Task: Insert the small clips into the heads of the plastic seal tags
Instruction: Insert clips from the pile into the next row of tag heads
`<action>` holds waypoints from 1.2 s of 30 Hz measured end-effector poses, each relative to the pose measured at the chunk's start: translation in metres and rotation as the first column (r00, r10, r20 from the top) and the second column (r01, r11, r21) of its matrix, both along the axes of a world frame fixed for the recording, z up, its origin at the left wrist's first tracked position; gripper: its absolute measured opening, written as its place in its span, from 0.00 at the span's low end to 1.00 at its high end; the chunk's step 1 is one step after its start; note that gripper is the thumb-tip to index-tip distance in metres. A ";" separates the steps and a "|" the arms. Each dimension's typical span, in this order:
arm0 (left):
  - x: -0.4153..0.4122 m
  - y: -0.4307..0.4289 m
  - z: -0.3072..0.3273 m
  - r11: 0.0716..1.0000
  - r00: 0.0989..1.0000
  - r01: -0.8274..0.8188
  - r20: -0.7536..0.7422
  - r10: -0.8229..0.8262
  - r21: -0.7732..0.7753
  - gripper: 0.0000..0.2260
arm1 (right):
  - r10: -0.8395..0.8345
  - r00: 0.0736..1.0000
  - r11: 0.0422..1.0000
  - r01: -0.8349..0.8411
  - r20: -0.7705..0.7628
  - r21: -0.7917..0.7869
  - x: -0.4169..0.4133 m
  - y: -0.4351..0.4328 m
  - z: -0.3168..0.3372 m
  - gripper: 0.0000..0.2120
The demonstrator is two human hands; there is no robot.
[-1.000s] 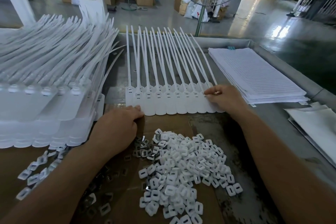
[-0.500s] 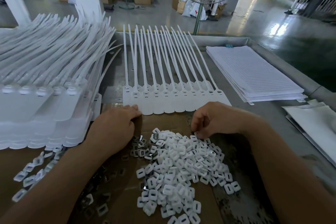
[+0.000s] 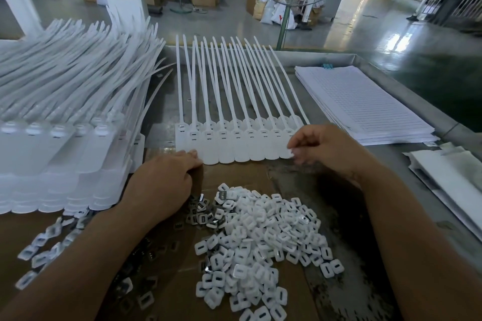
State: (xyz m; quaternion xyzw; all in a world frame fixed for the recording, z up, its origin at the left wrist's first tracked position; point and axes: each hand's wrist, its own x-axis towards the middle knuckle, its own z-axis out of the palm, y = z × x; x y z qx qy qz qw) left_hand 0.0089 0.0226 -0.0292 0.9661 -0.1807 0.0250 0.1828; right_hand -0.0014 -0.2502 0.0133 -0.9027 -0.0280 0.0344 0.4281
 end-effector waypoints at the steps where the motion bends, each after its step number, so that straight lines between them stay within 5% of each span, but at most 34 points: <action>1: 0.000 0.000 0.000 1.000 1.000 0.000 0.000 0.000 0.000 0.20 | -0.072 0.997 0.997 0.071 0.026 0.021 0.002 -0.003 -0.002 0.07; 10: -0.001 -0.002 0.002 1.000 1.000 -0.009 0.002 0.009 0.010 0.20 | -0.411 0.895 0.911 0.412 0.173 0.028 0.026 -0.018 -0.016 0.07; 17: -0.002 -0.001 0.001 1.000 1.000 -0.010 0.011 0.010 -0.009 0.21 | -0.398 0.910 0.900 0.413 0.119 -0.143 0.050 -0.020 -0.027 0.03; 36: -0.004 0.001 0.002 1.000 1.000 -0.002 0.026 0.003 -0.010 0.20 | -0.343 0.936 0.892 0.349 0.075 -0.288 0.061 -0.022 -0.027 0.05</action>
